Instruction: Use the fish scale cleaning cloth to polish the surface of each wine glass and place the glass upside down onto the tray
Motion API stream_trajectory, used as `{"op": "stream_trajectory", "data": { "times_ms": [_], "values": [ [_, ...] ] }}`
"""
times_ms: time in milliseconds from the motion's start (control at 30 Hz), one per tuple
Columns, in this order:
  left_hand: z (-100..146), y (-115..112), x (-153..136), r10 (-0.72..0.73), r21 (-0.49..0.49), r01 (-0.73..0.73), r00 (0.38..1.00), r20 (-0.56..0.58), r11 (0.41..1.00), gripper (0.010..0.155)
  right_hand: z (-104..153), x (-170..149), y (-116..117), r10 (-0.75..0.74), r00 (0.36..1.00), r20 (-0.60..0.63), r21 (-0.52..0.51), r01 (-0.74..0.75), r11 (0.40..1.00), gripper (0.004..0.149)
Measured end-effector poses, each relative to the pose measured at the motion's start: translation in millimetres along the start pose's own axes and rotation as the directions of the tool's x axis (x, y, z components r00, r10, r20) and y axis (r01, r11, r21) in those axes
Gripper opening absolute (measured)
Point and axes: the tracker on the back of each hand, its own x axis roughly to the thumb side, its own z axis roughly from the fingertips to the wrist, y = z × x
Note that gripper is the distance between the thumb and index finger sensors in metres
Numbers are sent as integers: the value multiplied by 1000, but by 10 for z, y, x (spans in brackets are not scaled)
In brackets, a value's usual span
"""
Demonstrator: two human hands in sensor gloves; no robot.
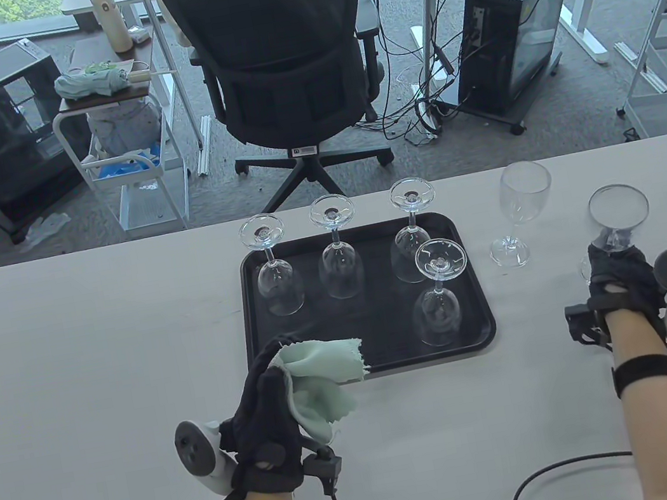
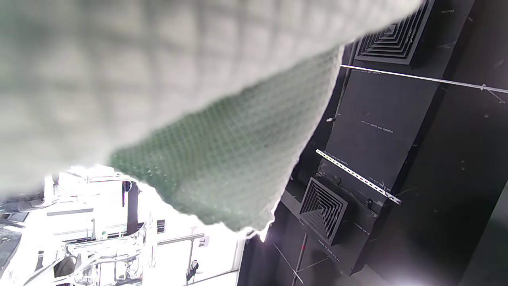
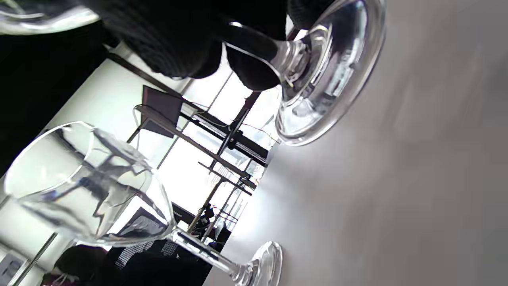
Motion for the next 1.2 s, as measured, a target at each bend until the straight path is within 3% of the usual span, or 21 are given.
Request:
{"op": "stream_trajectory", "data": {
  "times_ms": [67, 100, 133, 167, 267, 333, 400, 567, 767, 1033, 1100, 1167, 1200],
  "values": [
    [7, -11, -11, 0, 7, 0, 1000, -5, 1000, 53, 248, 218, -157, 156, 940, 304, -17, -159, 987, 43],
    [10, -17, -17, 2, 11, -2, 1000, -7, 1000, 53, 355, 303, -192, 223, 891, 395, -38, -227, 973, 44],
    [12, -24, -21, 2, 13, -2, 1000, -10, 1000, 53, 509, 421, -226, 342, 797, 497, -98, -340, 935, 46],
    [12, -30, -22, 4, 12, -4, 1000, -9, 1000, 53, 636, 505, -246, 407, 727, 553, -147, -396, 906, 47],
    [17, -31, -5, 7, 18, -7, 1000, -3, 1000, 53, 1050, 815, -156, 425, 589, 688, -137, -470, 872, 49],
    [24, -18, 21, 22, 30, -23, 1000, 3, 999, 53, 1383, 1067, -21, 514, 464, 721, -208, -563, 800, 49],
    [23, -15, 35, 22, 36, -22, 1000, 10, 999, 53, 1651, 1280, 154, 527, 422, 738, -204, -604, 771, 50],
    [28, -101, 51, -13, 3, 13, 1000, 16, 1000, 53, 2150, 1717, 503, 559, 395, 729, -182, -675, 715, 49],
    [43, -254, 55, -89, -74, 91, 996, 29, 993, 54, 2257, 2119, 770, 495, 532, 687, -104, -602, 791, 50],
    [99, -527, -15, -136, -209, 140, 990, 36, 968, 58, 2448, 2185, 865, 474, 529, 704, -191, -501, 844, 50],
    [128, -572, -17, -168, -199, 171, 985, 36, 965, 61, 2491, 2142, 860, 472, 520, 712, -231, -461, 857, 50],
    [123, -557, 0, -236, -188, 243, 970, 57, 952, 61, 2463, 2135, 829, 442, 484, 755, -213, -456, 864, 51],
    [130, -545, 11, -246, -163, 255, 966, 72, 953, 60, 2427, 2113, 794, 355, 478, 803, -144, -422, 895, 53]
  ]
}}
